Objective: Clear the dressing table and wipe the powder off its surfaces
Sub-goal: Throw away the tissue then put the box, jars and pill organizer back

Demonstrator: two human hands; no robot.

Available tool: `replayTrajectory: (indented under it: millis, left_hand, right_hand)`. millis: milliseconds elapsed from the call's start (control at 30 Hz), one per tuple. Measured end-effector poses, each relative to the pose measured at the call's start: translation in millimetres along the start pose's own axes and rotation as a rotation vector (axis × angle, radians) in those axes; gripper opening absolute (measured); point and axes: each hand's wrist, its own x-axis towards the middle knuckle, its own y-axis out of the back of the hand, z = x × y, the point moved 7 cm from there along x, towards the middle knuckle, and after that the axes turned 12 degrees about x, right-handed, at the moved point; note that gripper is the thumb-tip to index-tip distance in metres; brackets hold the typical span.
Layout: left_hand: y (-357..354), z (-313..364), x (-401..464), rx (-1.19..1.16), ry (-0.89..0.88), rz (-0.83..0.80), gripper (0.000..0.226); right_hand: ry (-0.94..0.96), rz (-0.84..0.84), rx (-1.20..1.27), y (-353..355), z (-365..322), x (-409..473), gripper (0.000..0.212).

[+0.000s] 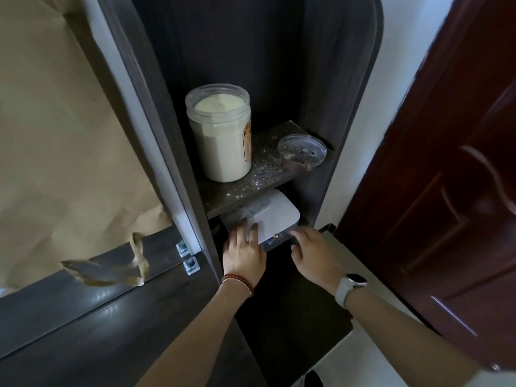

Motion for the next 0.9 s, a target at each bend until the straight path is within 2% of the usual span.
replayTrajectory:
  millis: [67,167,267,467,633,767,900]
  left_hand:
    - [-7.4,1.6,19.0,0.003,0.073,-0.035,0.062]
    - [-19.0,0.1,41.9,-0.015,0.229,-0.096,0.066]
    - [-25.5,-0.1,46.8,-0.026,0.340,-0.111,0.066]
    - [-20.5,-0.7,33.3,0.038,0.391,-0.029,0.069]
    - [-9.7,4.4,48.9,0.205,0.364,-0.090,0.066]
    - [-10.6,-3.3,48.6,0.143,0.399,-0.089,0.050]
    - [-11.5,-7.5,44.9,0.038,0.370,-0.083,0.038]
  right_hand:
    - [-0.015,-0.031,0.070,-2.4,9.4,21.3,0.041]
    - [-0.151,-0.017,0.256,0.0,32.3,45.4,0.051]
    - [-0.242,-0.085,0.351,-6.5,48.8,58.0,0.057]
    - [-0.227,-0.183,0.462,-17.2,60.6,63.7,0.037]
    - [-0.200,-0.188,0.498,-16.9,64.0,62.8,0.034]
    - [-0.213,-0.187,0.513,-17.9,64.8,61.7,0.041]
    - [-0.197,-0.184,0.516,-16.8,62.9,60.8,0.034]
